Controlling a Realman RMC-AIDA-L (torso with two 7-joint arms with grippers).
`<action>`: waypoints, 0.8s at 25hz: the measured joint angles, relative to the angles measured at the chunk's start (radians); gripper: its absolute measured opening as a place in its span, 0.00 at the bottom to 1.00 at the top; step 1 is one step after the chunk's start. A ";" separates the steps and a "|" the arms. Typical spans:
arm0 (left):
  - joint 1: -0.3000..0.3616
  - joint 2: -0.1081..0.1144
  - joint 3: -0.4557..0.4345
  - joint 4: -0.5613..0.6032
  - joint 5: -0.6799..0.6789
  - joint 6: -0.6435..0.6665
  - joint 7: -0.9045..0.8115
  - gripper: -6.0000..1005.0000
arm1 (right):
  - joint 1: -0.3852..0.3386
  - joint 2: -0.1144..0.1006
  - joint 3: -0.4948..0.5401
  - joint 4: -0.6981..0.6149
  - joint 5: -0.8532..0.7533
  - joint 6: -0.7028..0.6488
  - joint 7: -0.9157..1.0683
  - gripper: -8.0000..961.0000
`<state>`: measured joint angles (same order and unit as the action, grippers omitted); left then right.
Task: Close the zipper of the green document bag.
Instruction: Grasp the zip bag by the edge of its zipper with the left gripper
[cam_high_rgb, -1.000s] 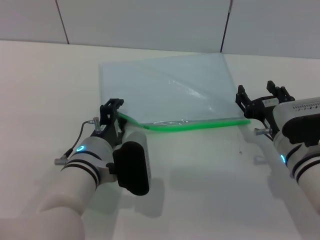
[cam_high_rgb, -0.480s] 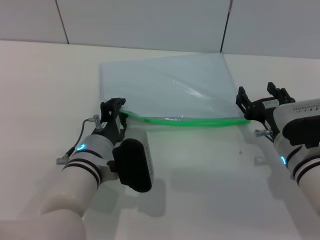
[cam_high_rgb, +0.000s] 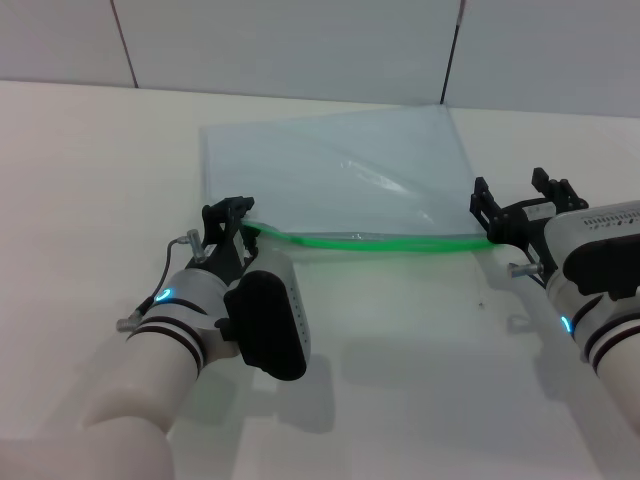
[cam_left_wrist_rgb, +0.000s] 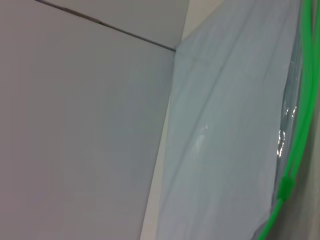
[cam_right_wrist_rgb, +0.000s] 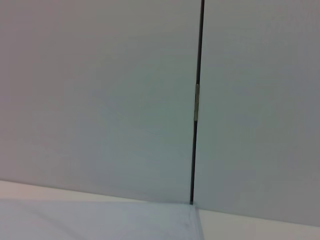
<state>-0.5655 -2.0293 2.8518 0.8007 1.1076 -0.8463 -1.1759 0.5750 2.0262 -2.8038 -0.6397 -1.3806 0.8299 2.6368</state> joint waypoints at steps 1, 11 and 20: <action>0.001 0.000 0.000 0.001 0.000 -0.001 -0.006 0.34 | 0.000 0.000 0.000 0.000 0.000 0.000 0.000 0.78; 0.004 0.004 -0.003 0.039 -0.004 -0.034 -0.084 0.30 | -0.003 0.000 -0.023 0.000 0.003 -0.008 0.000 0.78; 0.006 0.005 -0.004 0.040 -0.005 -0.049 -0.116 0.11 | -0.003 -0.001 -0.056 -0.012 -0.001 -0.009 0.000 0.78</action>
<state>-0.5599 -2.0241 2.8475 0.8406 1.1031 -0.8953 -1.2920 0.5721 2.0252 -2.8595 -0.6516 -1.3813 0.8210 2.6368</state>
